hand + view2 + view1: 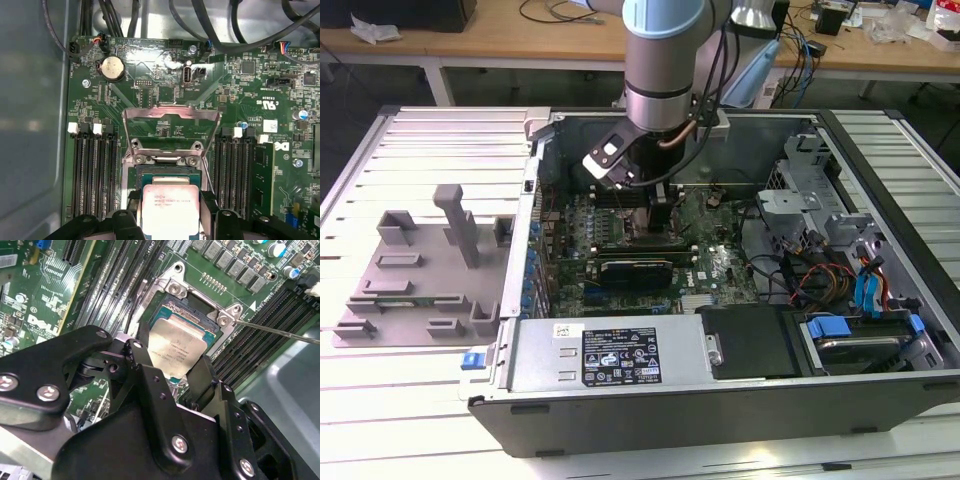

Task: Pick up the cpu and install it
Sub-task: 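Place the cpu into insertion slot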

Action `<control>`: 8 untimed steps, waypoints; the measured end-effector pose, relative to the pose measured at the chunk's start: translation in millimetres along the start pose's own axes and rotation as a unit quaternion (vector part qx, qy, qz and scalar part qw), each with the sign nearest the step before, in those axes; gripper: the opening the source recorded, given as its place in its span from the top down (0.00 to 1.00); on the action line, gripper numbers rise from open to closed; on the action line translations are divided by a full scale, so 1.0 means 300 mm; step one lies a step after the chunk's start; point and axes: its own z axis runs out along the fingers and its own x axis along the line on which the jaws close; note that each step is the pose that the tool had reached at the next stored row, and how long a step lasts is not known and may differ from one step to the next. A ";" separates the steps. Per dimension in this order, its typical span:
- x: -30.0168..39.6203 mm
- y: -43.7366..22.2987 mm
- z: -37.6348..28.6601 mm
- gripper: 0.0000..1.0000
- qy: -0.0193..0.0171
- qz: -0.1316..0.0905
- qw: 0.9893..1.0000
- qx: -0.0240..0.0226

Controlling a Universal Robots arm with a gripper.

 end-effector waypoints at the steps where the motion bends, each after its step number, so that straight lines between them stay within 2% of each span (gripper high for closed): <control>1: 0.000 -0.001 0.003 0.45 0.000 0.000 1.000 0.000; 5: 0.000 -0.004 0.014 0.45 0.000 0.000 1.000 0.000; 8: 0.001 -0.005 0.031 0.45 0.000 0.000 1.000 0.000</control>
